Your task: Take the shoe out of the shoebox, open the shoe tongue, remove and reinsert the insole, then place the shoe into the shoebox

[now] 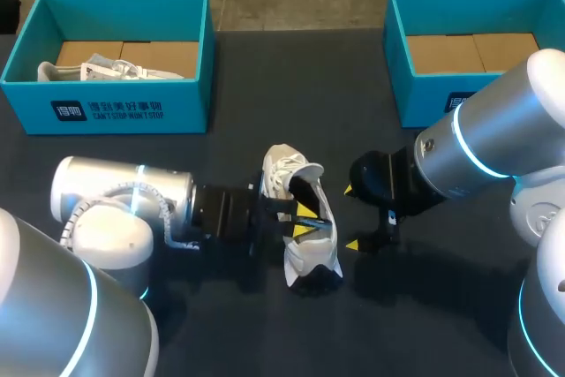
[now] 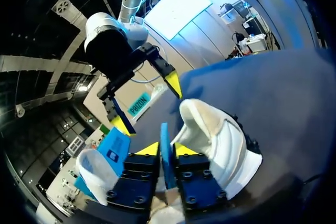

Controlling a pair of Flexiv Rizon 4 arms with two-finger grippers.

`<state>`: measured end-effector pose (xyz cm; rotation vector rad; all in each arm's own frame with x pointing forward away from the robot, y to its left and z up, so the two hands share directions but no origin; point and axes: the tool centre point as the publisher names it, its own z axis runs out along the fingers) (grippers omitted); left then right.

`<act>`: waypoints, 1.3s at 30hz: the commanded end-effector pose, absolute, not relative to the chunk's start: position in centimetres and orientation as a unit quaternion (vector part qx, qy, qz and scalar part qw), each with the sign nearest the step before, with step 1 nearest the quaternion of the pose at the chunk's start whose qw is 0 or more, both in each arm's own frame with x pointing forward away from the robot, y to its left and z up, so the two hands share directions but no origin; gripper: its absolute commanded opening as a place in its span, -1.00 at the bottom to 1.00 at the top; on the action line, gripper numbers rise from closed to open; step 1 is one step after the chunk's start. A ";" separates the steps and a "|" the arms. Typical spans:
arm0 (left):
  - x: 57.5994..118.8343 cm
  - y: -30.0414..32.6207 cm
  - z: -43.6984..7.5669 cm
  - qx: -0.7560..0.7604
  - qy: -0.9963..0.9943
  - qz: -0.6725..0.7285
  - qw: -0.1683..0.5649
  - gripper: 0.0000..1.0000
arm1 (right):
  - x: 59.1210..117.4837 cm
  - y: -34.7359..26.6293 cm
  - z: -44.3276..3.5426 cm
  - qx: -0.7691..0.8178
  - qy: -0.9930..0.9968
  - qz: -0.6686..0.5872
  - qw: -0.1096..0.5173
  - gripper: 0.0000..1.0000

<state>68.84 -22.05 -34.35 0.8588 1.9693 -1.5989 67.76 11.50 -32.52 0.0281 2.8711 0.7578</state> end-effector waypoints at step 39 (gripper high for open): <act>68.2 -20.4 -27.7 0.324 0.713 -0.579 0.227 -0.09 | 67.7 11.5 -32.6 0.010 0.963 0.254 0.087 1.00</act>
